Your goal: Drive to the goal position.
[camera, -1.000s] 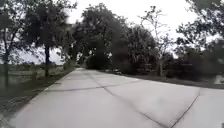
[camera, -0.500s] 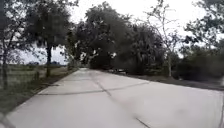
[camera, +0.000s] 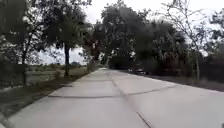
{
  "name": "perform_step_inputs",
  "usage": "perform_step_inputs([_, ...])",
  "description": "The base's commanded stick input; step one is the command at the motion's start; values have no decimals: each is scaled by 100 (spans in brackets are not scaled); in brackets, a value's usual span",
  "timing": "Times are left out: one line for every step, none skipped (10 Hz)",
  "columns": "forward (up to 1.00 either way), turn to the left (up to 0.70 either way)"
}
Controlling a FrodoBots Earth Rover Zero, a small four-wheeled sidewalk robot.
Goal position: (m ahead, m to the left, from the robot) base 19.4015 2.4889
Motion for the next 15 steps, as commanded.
perform_step_inputs([70, 0])
perform_step_inputs([70, 0])
perform_step_inputs([70, 0])
perform_step_inputs([70, 0])
perform_step_inputs([70, 0])
perform_step_inputs([70, 0])
perform_step_inputs([70, 0])
perform_step_inputs([70, 0])
perform_step_inputs([70, 0])
perform_step_inputs([70, 0])
perform_step_inputs([70, 0])
perform_step_inputs([70, 0])
perform_step_inputs([70, 0])
perform_step_inputs([70, 0])
perform_step_inputs([70, 0])
